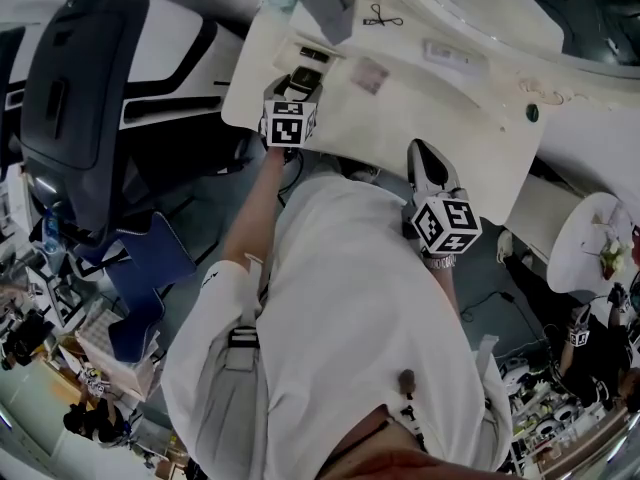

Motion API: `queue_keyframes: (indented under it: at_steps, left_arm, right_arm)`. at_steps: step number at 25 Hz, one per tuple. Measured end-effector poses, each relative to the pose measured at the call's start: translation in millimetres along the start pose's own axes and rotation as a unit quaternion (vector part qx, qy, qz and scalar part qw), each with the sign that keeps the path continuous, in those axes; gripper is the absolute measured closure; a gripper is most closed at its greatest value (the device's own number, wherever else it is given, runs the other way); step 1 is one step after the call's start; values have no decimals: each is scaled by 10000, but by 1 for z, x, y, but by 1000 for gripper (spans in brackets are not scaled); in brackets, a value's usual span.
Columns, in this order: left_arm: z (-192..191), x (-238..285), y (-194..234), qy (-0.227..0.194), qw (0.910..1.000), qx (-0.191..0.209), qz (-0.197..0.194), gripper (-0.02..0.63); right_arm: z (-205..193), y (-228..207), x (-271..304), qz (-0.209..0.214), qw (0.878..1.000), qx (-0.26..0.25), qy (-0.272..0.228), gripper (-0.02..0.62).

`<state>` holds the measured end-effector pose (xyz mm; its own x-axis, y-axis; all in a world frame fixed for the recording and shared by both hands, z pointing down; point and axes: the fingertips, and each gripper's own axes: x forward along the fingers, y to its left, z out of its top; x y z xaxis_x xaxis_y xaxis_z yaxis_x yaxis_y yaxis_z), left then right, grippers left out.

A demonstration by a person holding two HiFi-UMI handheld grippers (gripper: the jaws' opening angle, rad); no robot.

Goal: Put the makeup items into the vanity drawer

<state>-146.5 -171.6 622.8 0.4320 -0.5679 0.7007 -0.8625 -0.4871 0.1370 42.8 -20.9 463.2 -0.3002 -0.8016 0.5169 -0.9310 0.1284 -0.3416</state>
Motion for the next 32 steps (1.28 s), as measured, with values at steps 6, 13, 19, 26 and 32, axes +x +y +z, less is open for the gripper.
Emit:
queue_keyframes:
  at_steps: [6,13,19,26,32]
  left_arm:
    - [0,17,5,188,9997,92,-118,310]
    - [3,37,7,414,9987,181,-228,310]
    - [-2,50,15,566,9978,273,-219,310]
    - [-3,53,15,606,9966,549,-139,307]
    - [-4,54,17,564,9966,591,-64,307]
  right_arm:
    - [3,-2,10,-128,9999,67,42,589]
    - [7,-1,25,-215,9996,116,114,589]
    - [11,-5,35,-338,9992,201,123,589]
    - [13,-2,45,-373,9989,215,162,589]
    - [12,0,48,-395,9987,309,127,589]
